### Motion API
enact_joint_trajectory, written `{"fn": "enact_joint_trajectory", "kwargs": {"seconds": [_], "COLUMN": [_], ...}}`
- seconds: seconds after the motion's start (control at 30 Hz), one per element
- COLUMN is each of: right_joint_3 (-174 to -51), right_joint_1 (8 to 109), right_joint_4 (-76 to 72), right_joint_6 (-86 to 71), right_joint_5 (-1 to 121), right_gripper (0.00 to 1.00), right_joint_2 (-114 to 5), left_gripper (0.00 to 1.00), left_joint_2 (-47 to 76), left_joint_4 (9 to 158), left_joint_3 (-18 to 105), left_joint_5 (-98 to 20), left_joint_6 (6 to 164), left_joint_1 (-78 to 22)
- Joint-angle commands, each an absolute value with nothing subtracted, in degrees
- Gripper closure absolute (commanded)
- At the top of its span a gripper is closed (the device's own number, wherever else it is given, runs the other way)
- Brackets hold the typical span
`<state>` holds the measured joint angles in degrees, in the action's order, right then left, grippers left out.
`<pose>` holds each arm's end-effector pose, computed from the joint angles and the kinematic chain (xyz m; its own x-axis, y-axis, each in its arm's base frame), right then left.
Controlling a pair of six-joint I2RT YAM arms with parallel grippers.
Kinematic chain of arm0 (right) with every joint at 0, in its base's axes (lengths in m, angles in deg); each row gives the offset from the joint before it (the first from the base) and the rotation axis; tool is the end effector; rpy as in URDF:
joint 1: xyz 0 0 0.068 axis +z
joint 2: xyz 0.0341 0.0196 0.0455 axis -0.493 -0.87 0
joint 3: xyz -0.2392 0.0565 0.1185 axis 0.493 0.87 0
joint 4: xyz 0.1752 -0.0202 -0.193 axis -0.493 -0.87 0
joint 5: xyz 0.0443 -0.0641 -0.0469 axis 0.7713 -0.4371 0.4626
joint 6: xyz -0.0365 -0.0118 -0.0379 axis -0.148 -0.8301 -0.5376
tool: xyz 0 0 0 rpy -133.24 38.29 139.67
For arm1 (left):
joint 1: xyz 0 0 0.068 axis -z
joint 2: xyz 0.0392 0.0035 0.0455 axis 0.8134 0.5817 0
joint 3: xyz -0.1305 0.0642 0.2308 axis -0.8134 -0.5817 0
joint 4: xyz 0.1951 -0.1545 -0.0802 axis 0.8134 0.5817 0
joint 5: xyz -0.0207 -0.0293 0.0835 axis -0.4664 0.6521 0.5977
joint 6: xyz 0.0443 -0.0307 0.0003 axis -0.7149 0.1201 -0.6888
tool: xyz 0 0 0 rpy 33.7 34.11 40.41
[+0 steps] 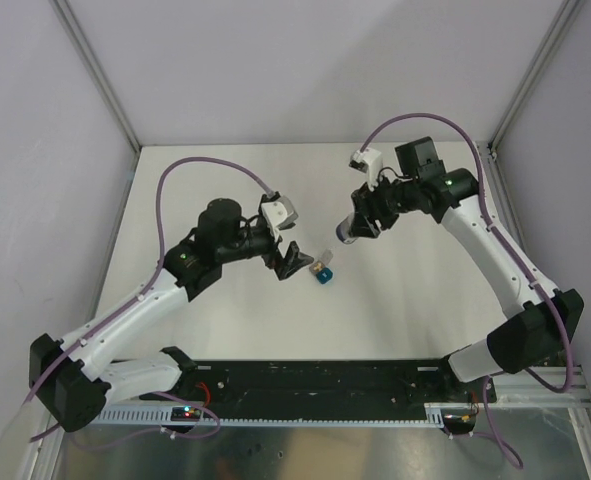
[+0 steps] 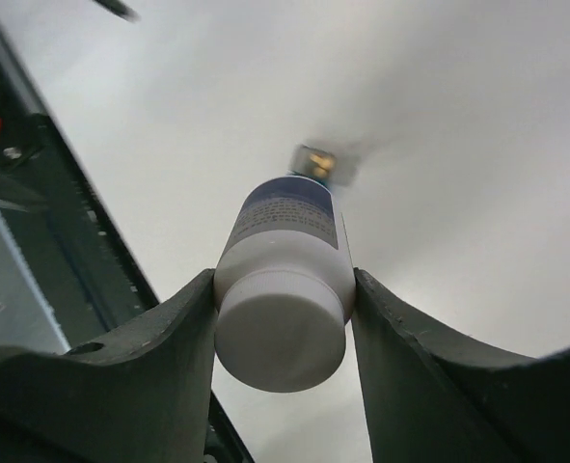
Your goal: Sort the pills into containers
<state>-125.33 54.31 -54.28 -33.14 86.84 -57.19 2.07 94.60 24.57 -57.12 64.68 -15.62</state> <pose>0.2638 0.1437 0.3773 -0.4194 -0.4919 -0.7630 -0.8693 0.4597 0.1814 0.1866 -0.1703 0.3320 -0.1073 0.2684 -0.9573 0.9175 0.3976 0.0086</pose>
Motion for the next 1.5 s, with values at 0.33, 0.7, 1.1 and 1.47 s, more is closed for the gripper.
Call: {"fn": "enact_joint_trajectory", "kwargs": {"seconds": [0.33, 0.7, 1.1, 1.47], "right_joint_3": [-123.3, -122.9, -118.9, -117.3], "right_joint_1": [43.9, 41.0, 40.3, 40.0], "right_joint_4": [-47.1, -42.0, -36.5, -35.4], "right_joint_6": [-30.9, -30.1, -28.2, -27.8], "right_joint_5": [63.6, 60.5, 60.5, 60.1], "right_gripper": [1.00, 0.99, 0.88, 0.48], "right_joint_2": [-70.5, -80.6, -83.8, -83.3], "left_gripper": [0.00, 0.00, 0.00, 0.00], "left_joint_2": [0.4, 1.1, 1.6, 2.0], "left_joint_4": [92.6, 93.1, 93.1, 93.1], "left_joint_3": [24.1, 23.8, 23.7, 23.3], "left_joint_5": [-48.8, -49.3, -49.9, -50.1], "left_joint_6": [62.3, 62.1, 62.1, 62.3], "left_joint_1": [-17.3, -17.4, -17.4, -17.4]}}
